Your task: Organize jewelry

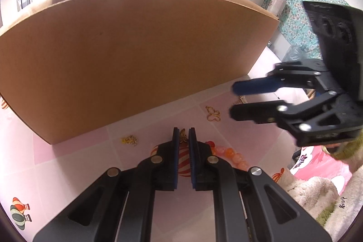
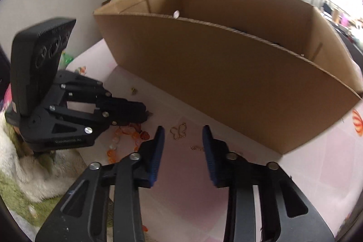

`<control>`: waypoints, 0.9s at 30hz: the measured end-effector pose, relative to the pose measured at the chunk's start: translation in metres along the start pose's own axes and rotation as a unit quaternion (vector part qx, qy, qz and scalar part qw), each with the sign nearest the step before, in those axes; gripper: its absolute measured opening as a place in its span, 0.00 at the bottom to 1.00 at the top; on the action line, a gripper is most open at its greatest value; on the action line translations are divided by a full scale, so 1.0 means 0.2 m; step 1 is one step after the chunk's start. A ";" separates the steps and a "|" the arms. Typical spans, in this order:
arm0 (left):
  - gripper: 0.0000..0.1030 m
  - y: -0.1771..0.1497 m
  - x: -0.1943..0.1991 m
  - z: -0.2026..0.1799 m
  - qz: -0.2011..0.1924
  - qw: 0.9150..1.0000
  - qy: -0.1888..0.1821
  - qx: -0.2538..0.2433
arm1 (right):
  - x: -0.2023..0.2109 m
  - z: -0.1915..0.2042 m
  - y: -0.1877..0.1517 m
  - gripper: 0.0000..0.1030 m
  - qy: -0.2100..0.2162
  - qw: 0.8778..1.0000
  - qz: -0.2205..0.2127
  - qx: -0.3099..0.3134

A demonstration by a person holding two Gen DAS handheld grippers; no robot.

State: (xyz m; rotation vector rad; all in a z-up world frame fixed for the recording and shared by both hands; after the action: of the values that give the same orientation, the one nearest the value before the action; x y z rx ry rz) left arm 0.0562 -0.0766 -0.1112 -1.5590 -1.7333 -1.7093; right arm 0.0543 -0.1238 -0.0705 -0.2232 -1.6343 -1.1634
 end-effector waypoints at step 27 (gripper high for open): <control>0.07 0.03 0.00 -0.06 0.013 1.000 0.004 -0.020 | -0.18 0.10 0.05 0.08 0.019 0.994 0.063 0.091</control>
State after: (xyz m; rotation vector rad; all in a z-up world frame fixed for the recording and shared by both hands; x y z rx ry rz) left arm 0.0551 -0.0875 -0.1057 -1.5822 -1.6770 -1.7446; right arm 0.0626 -0.0900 -0.0934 -0.1832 -1.6584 -0.9120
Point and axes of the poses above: each gripper's, at about its wrist camera, not at the fingertips, and x roughly against the way its jaws point, z to its left, y to its top, the point moved 5 cm from there along -x, roughly the way its jaws point, and after that the axes turned 8 degrees about x, right-handed, at the moved point
